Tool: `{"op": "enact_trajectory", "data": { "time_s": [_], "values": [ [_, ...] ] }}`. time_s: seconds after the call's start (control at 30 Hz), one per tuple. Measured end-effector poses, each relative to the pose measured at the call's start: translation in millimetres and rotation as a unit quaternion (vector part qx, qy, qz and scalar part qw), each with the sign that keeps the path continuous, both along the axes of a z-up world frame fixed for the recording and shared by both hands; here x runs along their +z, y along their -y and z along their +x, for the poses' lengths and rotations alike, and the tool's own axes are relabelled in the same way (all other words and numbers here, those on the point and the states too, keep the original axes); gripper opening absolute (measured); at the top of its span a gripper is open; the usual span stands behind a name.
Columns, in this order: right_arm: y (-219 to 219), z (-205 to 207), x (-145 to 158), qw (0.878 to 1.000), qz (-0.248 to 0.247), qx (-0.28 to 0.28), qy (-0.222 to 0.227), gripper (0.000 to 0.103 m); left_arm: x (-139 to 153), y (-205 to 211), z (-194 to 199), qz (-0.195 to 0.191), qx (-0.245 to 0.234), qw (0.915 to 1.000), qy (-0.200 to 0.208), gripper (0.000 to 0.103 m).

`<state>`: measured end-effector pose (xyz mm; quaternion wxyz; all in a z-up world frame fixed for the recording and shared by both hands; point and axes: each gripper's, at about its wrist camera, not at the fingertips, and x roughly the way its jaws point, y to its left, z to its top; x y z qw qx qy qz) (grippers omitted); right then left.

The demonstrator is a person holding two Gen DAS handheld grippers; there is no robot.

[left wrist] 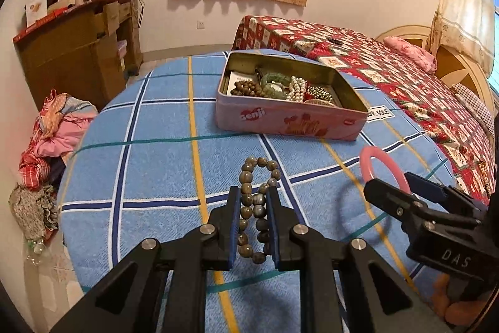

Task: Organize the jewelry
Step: 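Carry the bead bracelet and pink bangle over the pink tin with both tools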

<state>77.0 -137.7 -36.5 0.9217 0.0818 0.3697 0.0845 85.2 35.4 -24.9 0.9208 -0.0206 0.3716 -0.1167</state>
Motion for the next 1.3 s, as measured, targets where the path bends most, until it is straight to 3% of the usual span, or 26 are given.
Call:
{"op": "enact_trajectory", "data": {
  "time_s": [0.8, 1.3],
  "values": [
    [18, -9, 22, 0.999, 0.002, -0.018, 0.03, 0.083, 12, 13, -11, -0.066, -0.028, 0.9974, 0.004, 0.016],
    [20, 46, 51, 0.996, -0.01, -0.012, 0.087, 0.083, 34, 20, 57, -0.075, -0.007, 0.9963, 0.043, 0.016]
  ]
}}
